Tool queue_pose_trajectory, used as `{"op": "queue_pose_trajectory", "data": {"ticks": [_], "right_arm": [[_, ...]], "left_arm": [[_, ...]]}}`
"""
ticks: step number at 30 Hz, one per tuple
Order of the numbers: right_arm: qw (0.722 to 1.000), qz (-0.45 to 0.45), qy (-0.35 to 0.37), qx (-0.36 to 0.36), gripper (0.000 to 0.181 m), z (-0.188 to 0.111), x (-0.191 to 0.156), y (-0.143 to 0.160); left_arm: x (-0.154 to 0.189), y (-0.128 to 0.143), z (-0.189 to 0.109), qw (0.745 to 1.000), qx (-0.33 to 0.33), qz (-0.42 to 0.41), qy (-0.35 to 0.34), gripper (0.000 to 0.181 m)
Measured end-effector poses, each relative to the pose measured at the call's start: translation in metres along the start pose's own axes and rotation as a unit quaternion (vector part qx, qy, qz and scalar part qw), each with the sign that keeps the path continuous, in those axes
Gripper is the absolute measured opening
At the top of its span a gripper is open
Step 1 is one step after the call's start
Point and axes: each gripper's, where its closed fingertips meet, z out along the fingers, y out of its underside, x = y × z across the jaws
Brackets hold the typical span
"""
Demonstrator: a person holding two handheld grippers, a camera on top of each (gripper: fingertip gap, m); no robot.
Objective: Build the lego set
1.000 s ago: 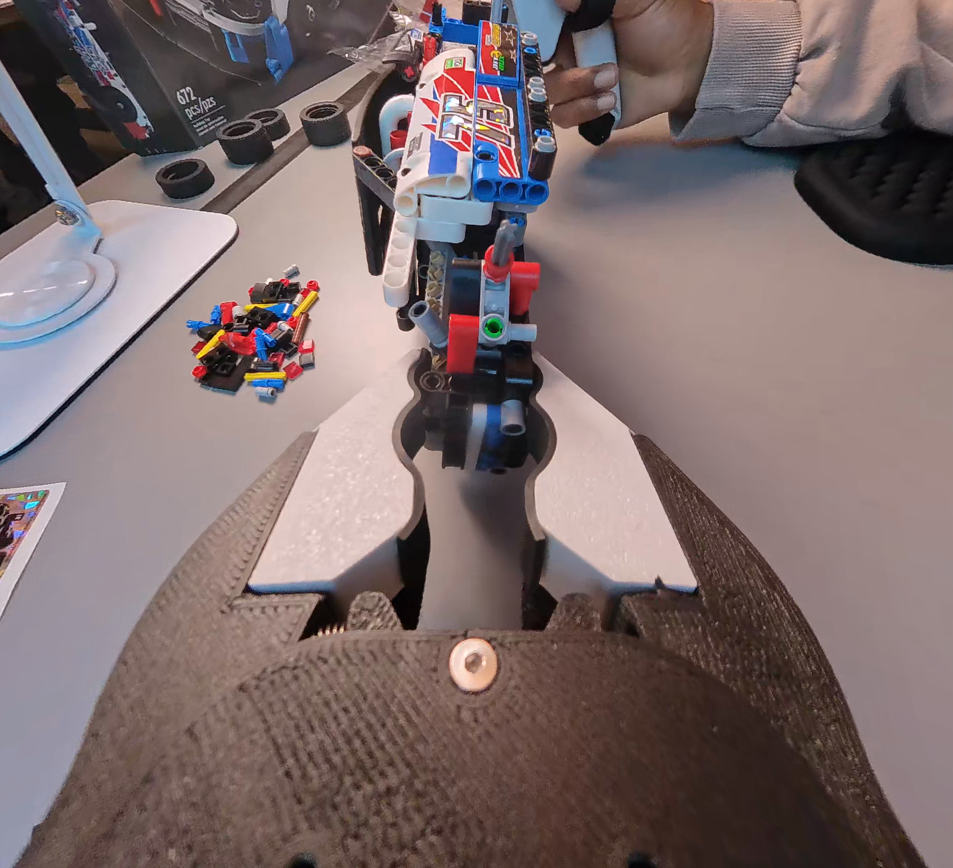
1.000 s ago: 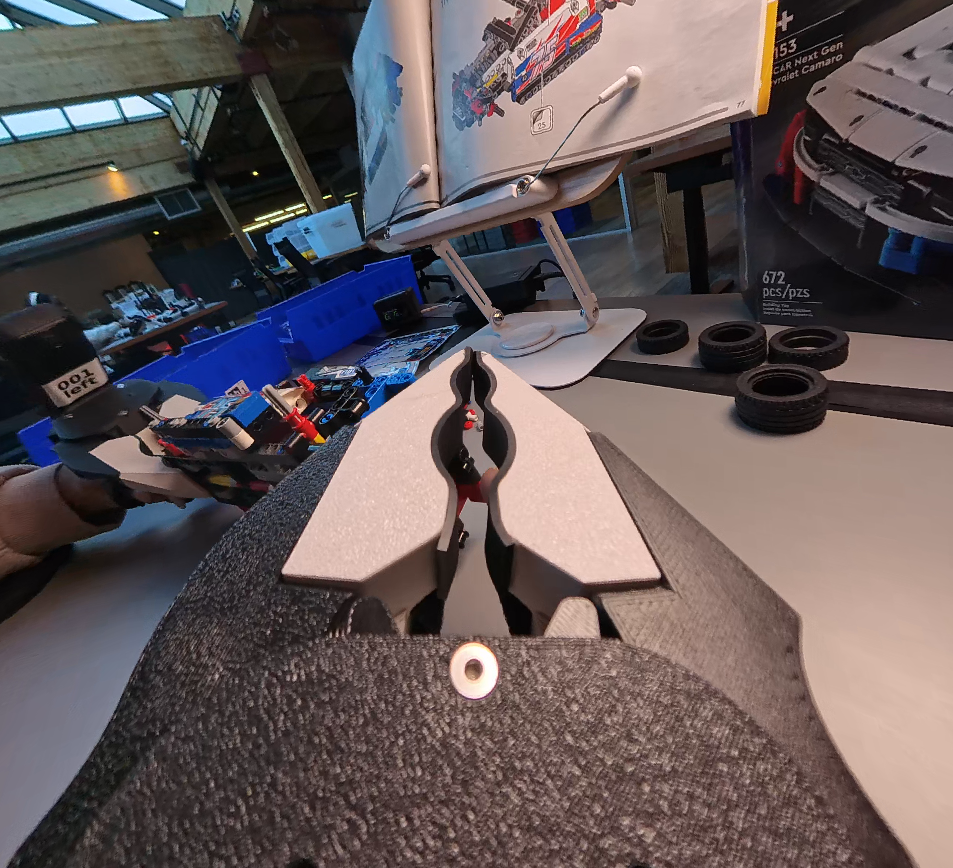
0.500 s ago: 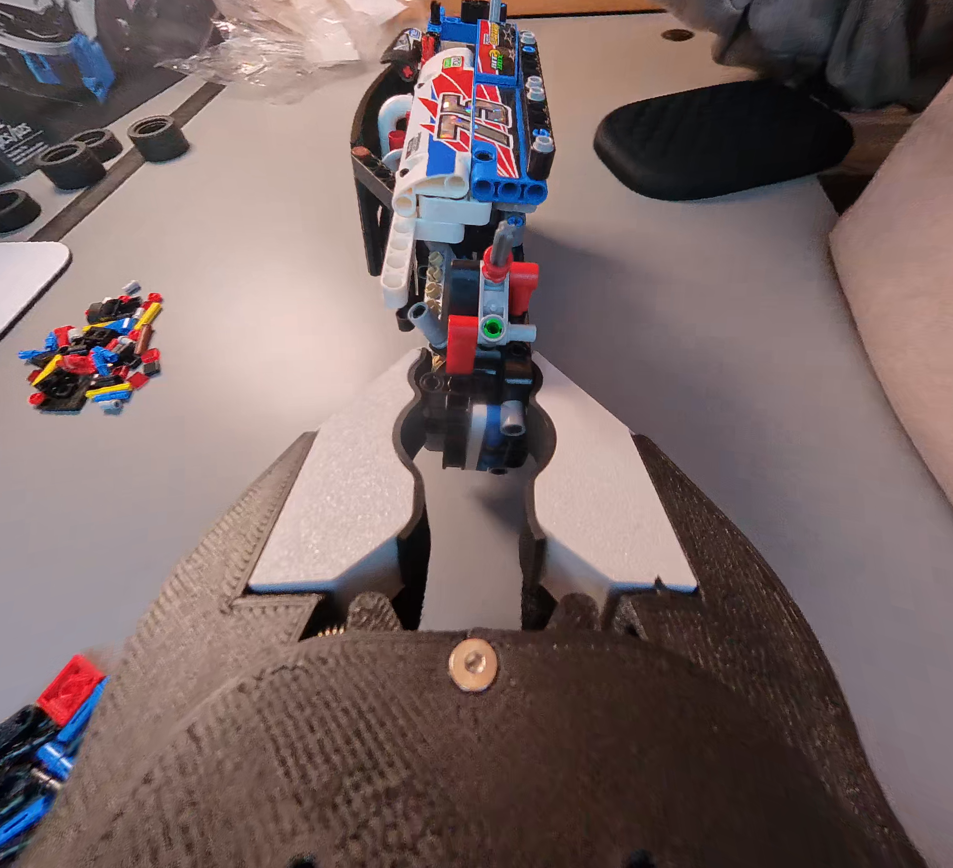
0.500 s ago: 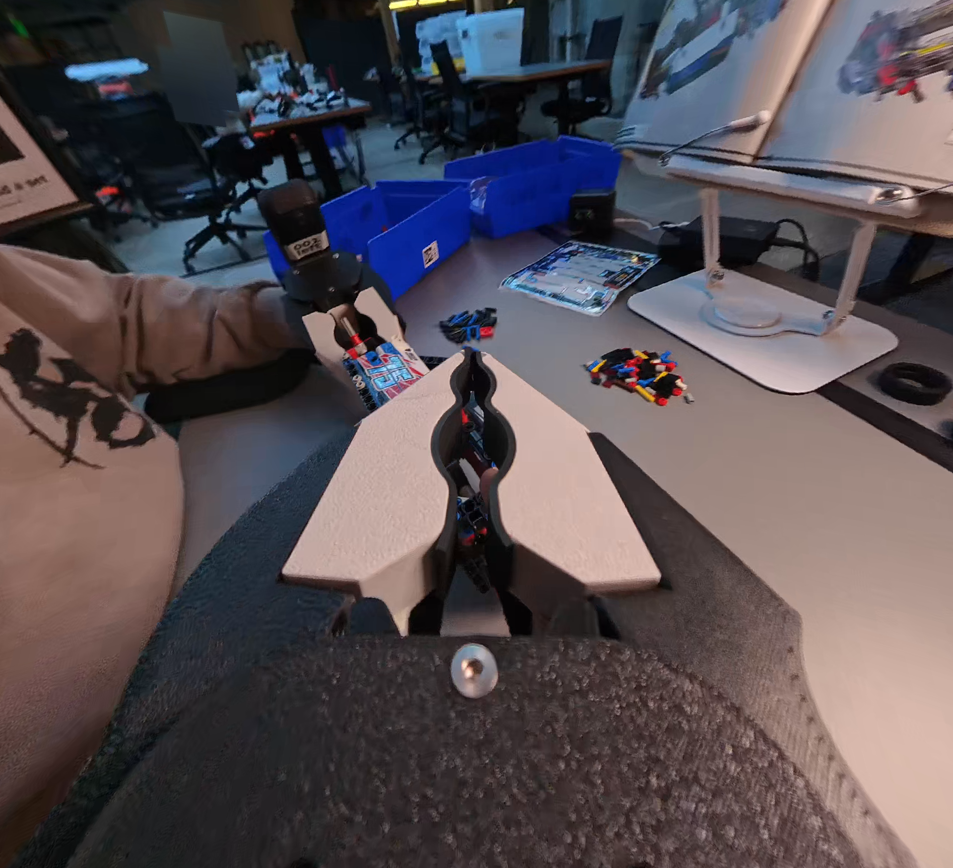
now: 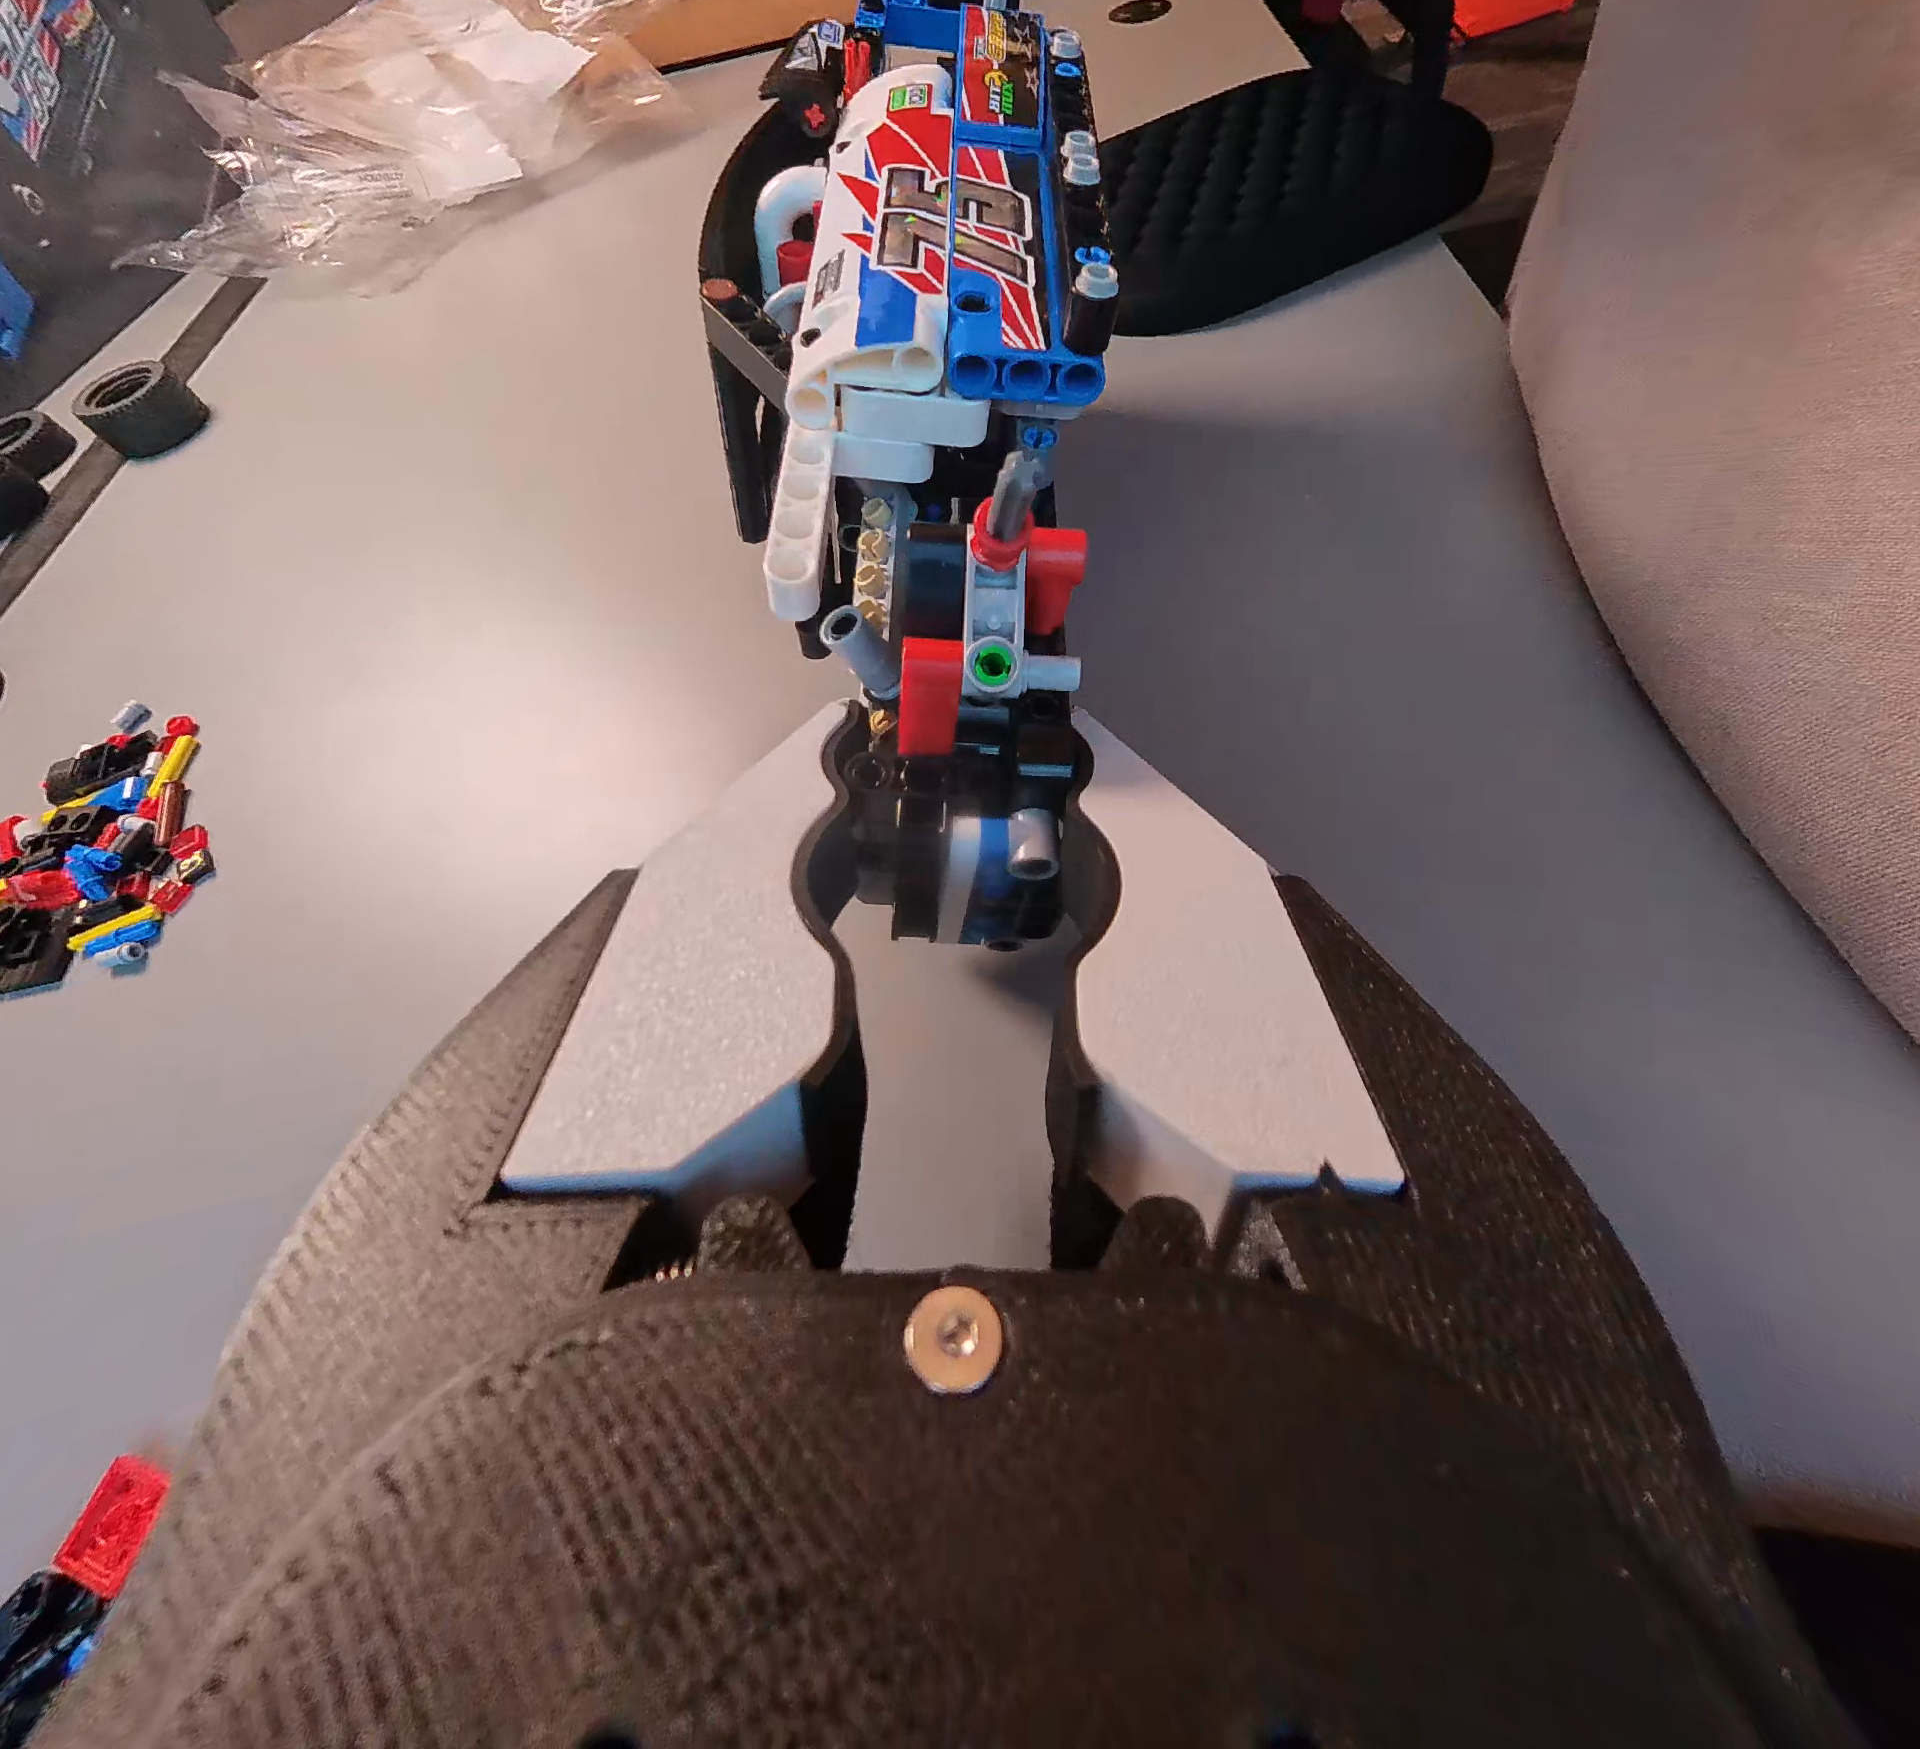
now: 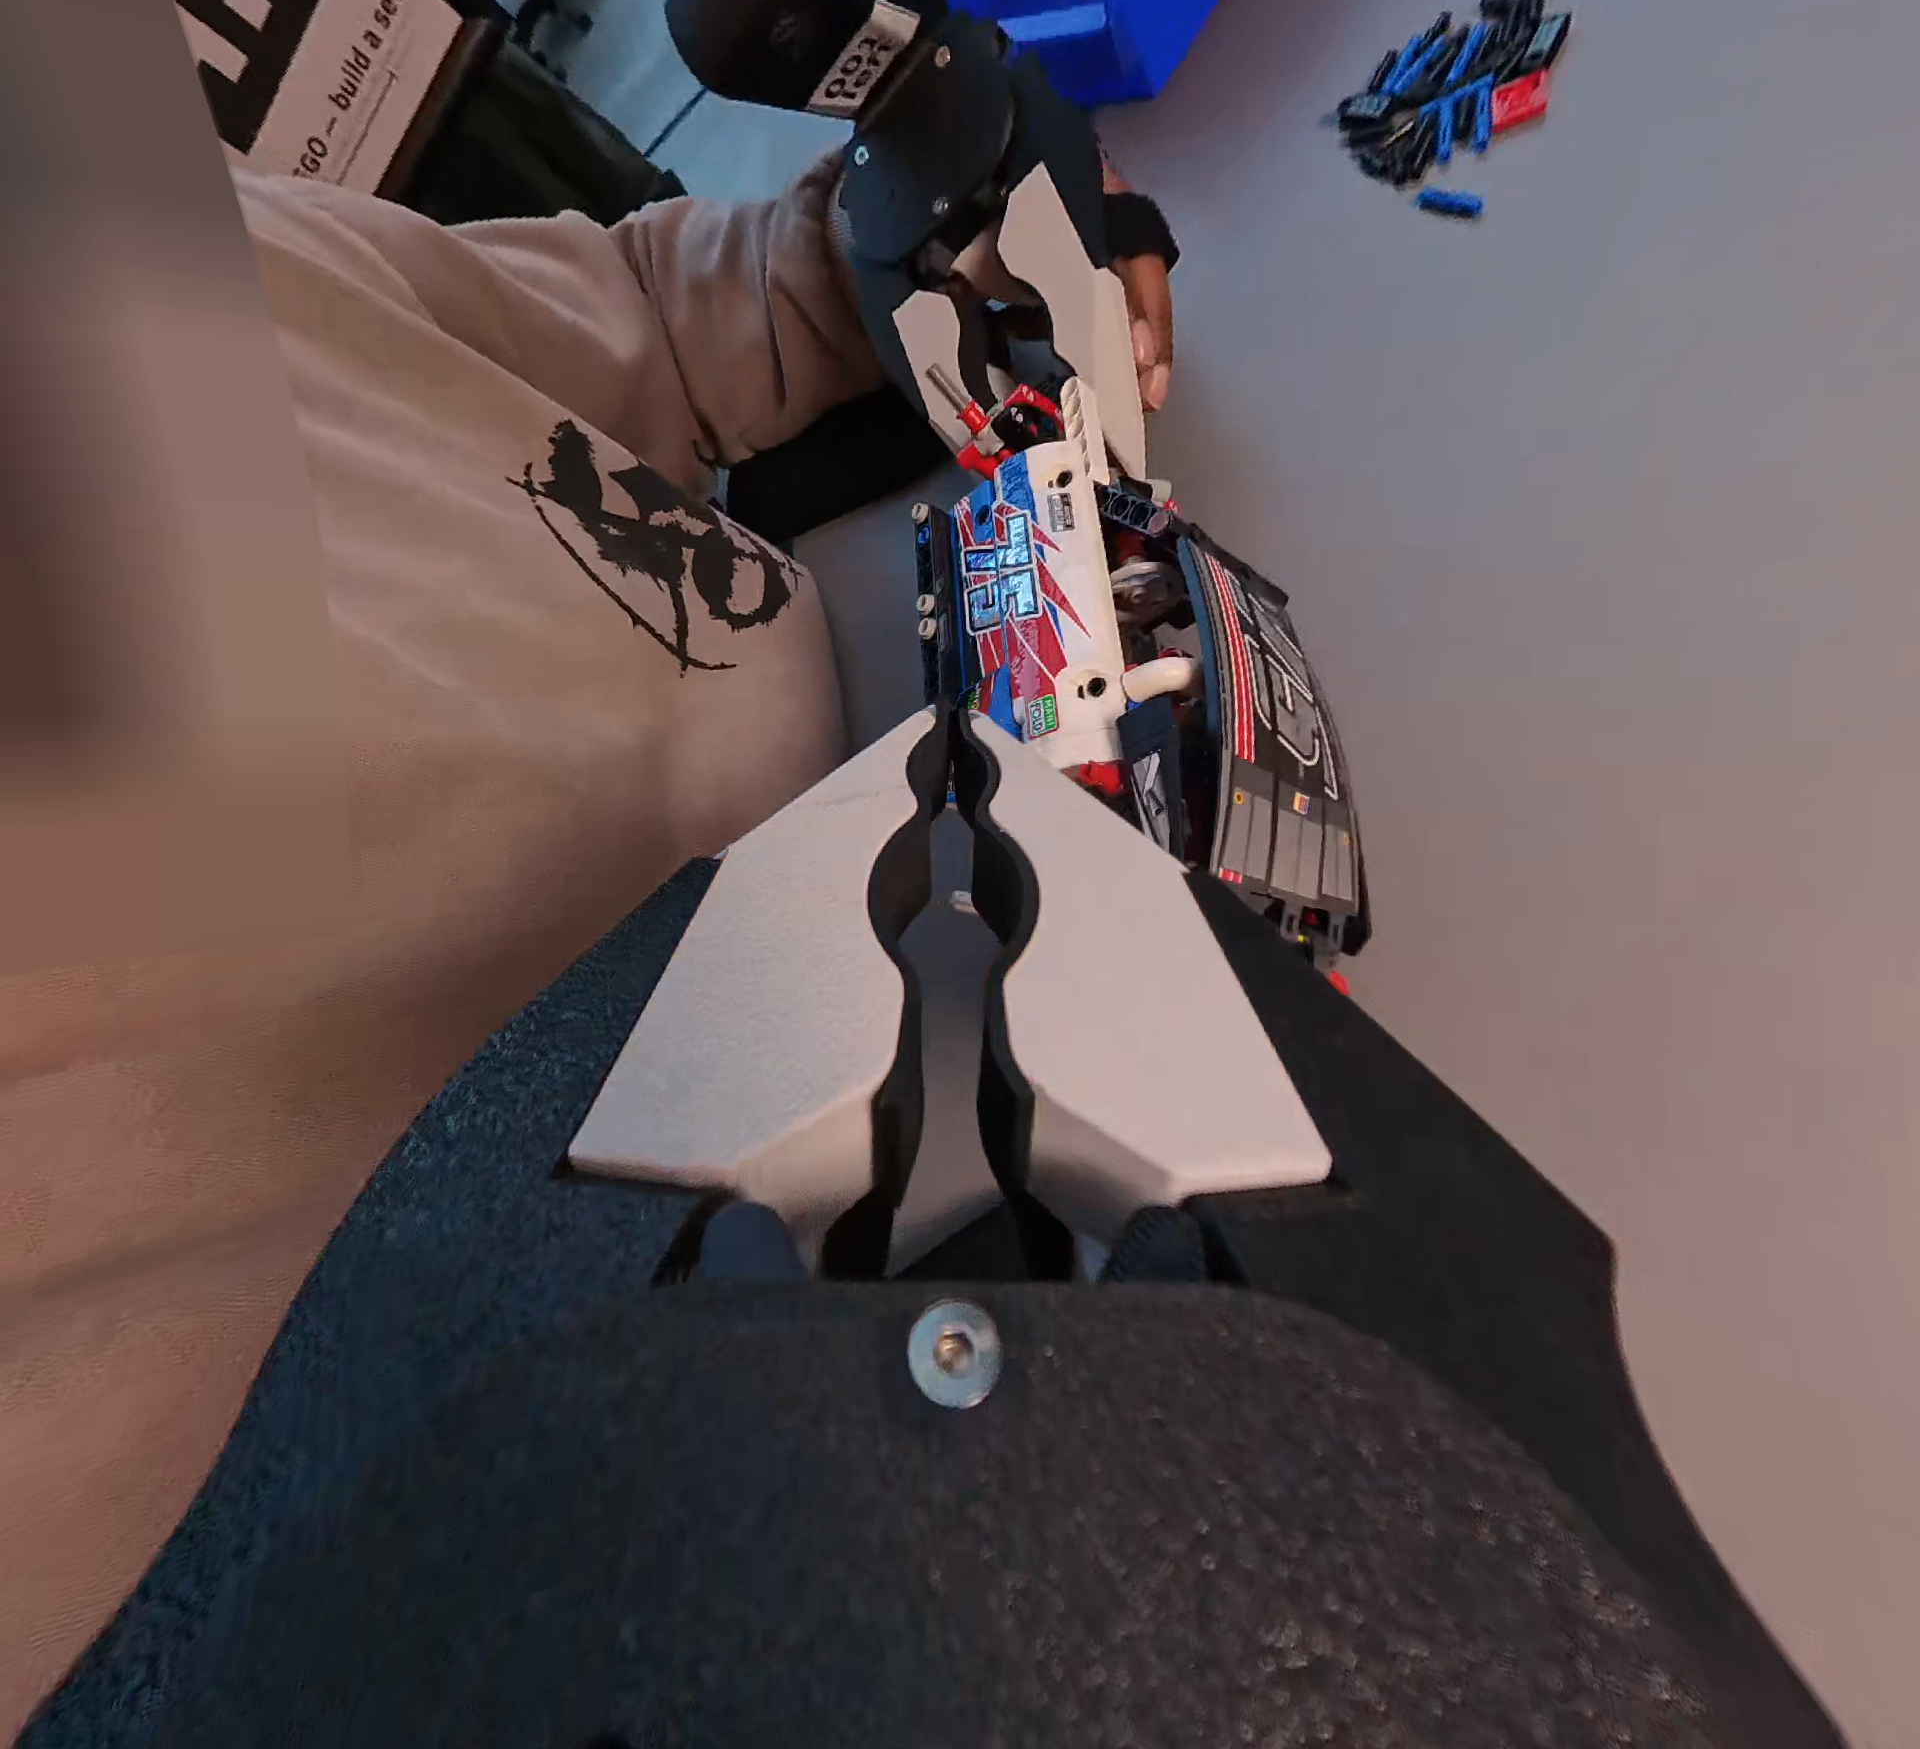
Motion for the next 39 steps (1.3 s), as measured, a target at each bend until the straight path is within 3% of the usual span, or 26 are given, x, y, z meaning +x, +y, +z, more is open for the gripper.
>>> {"op": "queue_pose_trajectory", "data": {"ticks": [15,39], "right_arm": [[0.996,0.085,-0.015,-0.021,0.0,0.014,0.009,0.006],[0.996,0.067,0.025,-0.06,0.0,0.021,0.013,0.01]], "left_arm": [[0.001,0.002,0.0,1.0,0.001,0.016,-0.006,0.033],[0.001,0.002,-0.001,1.0,0.003,0.016,-0.005,0.033]]}}
